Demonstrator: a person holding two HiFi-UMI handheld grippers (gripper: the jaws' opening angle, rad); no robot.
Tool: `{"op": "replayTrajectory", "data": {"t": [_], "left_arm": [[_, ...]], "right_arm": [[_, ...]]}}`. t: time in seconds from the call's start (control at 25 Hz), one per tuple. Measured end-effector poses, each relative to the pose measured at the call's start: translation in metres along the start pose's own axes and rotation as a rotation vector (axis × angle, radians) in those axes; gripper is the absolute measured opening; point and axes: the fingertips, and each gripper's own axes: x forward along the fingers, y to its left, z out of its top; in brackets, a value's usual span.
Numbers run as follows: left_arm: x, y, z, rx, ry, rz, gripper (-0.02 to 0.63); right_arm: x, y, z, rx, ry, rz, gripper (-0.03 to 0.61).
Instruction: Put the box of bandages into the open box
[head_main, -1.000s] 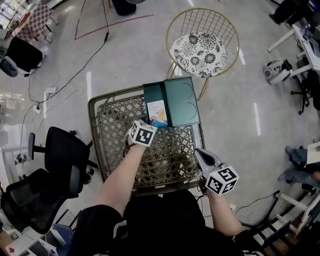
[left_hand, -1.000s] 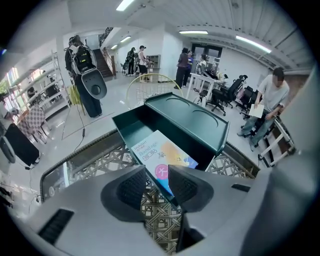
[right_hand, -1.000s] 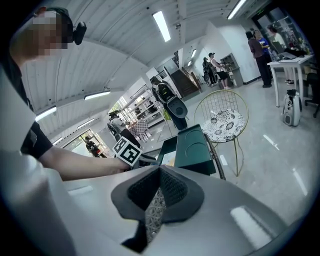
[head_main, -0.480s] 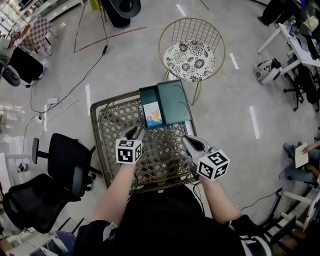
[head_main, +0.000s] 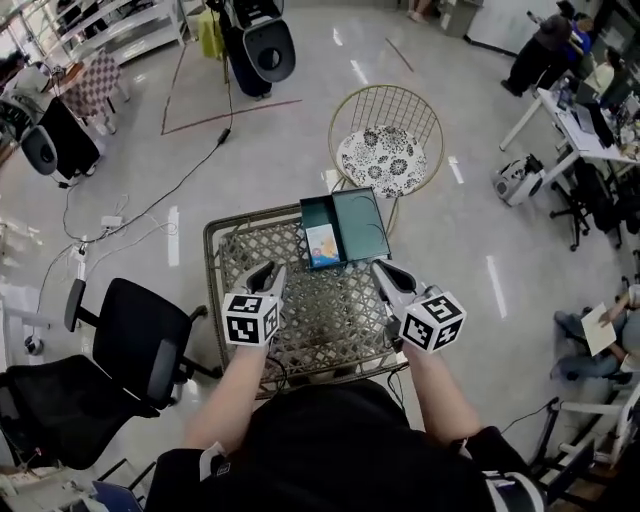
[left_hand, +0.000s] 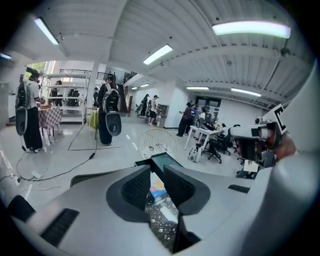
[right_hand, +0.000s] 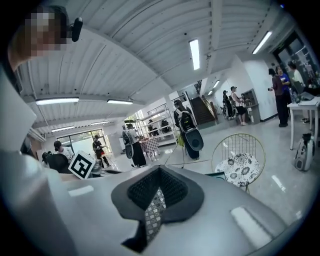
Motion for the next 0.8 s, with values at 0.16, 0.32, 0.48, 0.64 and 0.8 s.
{"op": "replayTrajectory", "data": {"t": [0.16, 0.32, 0.48, 0.64, 0.8], "left_arm": [[-0.034, -0.001, 0.024, 0.007, -0.105, -0.045, 0.077], [-0.066, -0.003, 0.044, 0.058, -0.193, -0.077, 0.060], [-0.089, 0.000, 0.056, 0.094, -0.244, -0.089, 0.049], [-0.111, -0.001, 0.063, 0.079, -0.295, -0.089, 0.033], [-0.128, -0.009, 0.071, 0.081, -0.343, -0.071, 0.006]], "right_arm": [[-0.010, 0.026, 0.004, -0.052, -0.011, -0.031, 0.011], [-0.026, 0.044, 0.004, -0.084, -0.028, -0.073, 0.011], [-0.042, 0.057, 0.006, -0.101, -0.052, -0.090, 0.011], [-0.060, 0.056, 0.009, -0.120, -0.062, -0.096, 0.011], [-0.079, 0.044, 0.019, -0.119, -0.088, -0.086, 0.011]]}}
